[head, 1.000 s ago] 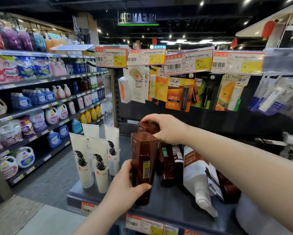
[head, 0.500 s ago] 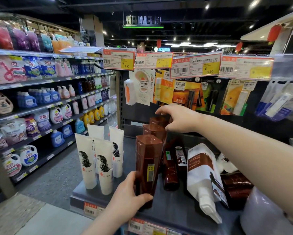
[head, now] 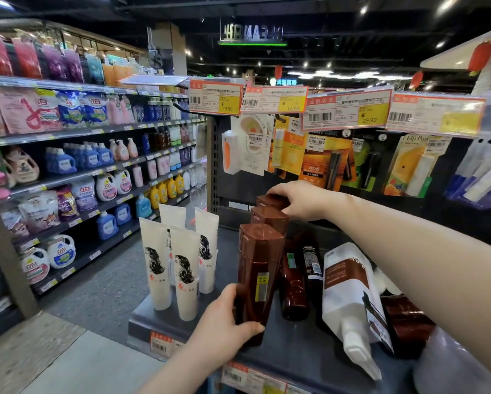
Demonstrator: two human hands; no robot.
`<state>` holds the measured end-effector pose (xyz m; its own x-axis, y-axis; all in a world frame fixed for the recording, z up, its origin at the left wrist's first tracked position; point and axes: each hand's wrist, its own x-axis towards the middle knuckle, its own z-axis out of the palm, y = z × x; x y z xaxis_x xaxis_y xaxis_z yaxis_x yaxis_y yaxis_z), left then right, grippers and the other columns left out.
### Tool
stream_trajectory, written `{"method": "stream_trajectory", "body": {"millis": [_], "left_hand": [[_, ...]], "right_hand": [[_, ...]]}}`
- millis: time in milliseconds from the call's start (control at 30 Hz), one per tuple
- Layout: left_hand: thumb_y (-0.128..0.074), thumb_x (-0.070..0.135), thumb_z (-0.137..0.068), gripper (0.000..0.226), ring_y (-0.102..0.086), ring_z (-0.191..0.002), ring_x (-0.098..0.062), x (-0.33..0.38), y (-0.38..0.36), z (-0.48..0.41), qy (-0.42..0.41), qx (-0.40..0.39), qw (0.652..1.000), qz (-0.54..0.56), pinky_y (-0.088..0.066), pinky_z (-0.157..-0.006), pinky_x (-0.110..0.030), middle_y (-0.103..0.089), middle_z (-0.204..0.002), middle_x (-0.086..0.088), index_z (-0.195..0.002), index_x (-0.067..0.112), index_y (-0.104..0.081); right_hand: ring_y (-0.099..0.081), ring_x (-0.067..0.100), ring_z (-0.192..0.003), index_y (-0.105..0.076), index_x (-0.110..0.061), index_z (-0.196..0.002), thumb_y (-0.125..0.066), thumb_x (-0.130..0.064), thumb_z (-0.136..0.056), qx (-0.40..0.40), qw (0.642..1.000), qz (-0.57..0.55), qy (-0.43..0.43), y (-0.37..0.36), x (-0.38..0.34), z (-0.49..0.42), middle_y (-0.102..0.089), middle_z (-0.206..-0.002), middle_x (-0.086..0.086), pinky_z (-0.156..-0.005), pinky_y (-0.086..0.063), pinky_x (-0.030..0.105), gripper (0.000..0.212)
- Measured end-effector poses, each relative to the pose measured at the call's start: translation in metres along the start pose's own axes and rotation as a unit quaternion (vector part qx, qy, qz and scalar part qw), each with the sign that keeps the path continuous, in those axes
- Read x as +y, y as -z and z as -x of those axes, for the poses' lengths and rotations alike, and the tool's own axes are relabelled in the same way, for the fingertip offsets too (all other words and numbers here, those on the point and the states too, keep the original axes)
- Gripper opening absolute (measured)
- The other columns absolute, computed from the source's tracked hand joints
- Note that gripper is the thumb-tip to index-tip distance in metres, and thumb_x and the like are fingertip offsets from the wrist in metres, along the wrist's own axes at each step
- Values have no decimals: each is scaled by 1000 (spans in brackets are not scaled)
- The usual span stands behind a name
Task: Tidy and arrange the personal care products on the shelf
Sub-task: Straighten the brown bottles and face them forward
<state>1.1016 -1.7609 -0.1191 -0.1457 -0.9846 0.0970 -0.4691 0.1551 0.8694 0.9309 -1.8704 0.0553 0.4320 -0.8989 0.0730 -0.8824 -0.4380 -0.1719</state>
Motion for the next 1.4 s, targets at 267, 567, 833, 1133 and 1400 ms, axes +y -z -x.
{"method": "stream_trajectory", "body": {"millis": [267,567,833,1133,1400], "left_hand": [[-75,30,-67,53,-51,-91,19,1,-1,1,6,0,1000,7,-39,-67,-1,-58,-99,30,-105,45,-40],[-74,35,-66,53,-50,-95,13,9,4,9,2,-3,1000,27,-36,-69,-5,-53,-103,29,-96,55,-36],[-76,33,-70,56,-49,-103,11,20,17,17,-63,40,996,50,-40,-83,-15,-53,-110,30,-101,58,-36],[-76,27,-71,58,-48,-93,21,16,19,9,-76,-19,995,54,-39,-69,-7,-48,-106,34,-101,56,-36],[-73,24,-74,55,-41,-89,34,4,24,4,-116,-55,991,31,-38,-62,4,-47,-100,36,-97,57,-36]], "right_hand": [[-53,23,-114,-46,-12,-135,-61,-26,-88,9,999,-43,-1,-5,-4,-5,-55,-128,8,-91,-43,27,51],[-50,26,-121,-28,-14,-145,-69,-26,-83,4,996,-56,-76,-1,-1,7,-49,-137,11,-97,-43,31,75],[-58,20,-100,-58,-19,-115,-65,-33,-83,-106,974,158,-120,-23,2,67,-61,-115,2,-71,-43,27,35],[-21,35,-141,5,-11,-149,-40,-39,-96,-225,939,240,-96,-126,-9,88,3,-157,18,-116,-11,47,75],[-43,33,-128,-33,-11,-142,-45,-39,-93,-165,963,171,-126,-126,-36,127,-39,-145,16,-106,-36,43,58]]}}
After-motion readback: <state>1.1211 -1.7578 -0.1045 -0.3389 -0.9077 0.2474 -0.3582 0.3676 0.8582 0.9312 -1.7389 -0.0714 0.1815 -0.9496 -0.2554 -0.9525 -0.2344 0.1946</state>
